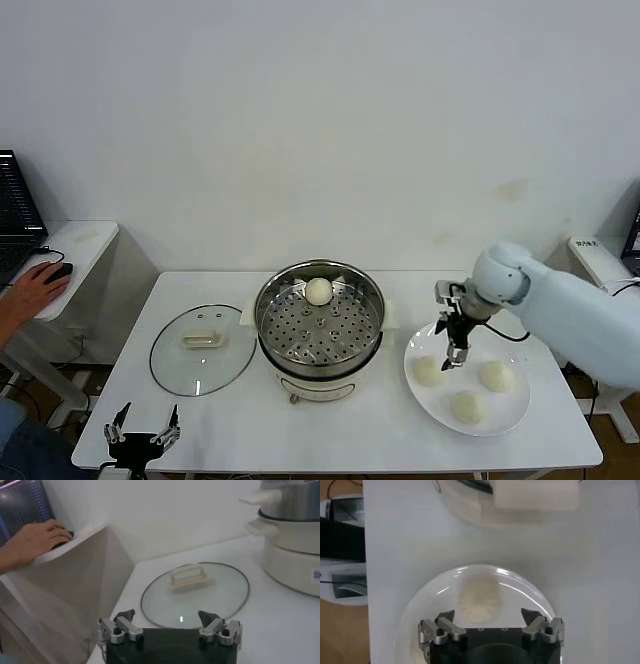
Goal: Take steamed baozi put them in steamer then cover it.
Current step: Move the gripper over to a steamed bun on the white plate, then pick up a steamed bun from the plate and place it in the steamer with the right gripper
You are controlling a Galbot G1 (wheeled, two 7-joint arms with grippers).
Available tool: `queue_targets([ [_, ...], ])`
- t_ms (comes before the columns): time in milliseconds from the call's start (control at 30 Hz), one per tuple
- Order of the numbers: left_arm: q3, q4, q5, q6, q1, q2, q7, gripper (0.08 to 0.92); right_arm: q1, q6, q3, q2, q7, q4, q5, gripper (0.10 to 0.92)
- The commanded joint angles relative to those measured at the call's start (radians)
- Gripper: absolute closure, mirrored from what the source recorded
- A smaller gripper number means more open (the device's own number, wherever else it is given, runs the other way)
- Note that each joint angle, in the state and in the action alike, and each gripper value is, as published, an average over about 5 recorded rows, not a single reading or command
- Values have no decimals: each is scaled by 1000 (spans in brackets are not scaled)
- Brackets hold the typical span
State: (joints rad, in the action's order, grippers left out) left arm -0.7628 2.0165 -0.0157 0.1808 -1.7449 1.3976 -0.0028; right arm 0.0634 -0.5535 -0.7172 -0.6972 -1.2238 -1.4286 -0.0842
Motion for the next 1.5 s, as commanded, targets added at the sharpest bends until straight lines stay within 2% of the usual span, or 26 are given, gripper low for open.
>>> queue_targets([
  [33,0,-1,-1,0,0,0,1,177,63,1,29,-14,28,11,-51,203],
  [1000,6,-26,-8,-3,3,3,-2,177,109,22,46,-71,43,74,-84,204],
  [1100,6,-26,-9,-3,2,3,-1,177,114,22,52,-71,43,76,-83,241],
  [1333,7,-26,-10,-3,0,4,-2,177,119,20,60,-65,38,72,-79,406],
  [1500,9,-24,-13,-4,-3,7,-3,177,122,18,72,-56,36,66,-76,434],
])
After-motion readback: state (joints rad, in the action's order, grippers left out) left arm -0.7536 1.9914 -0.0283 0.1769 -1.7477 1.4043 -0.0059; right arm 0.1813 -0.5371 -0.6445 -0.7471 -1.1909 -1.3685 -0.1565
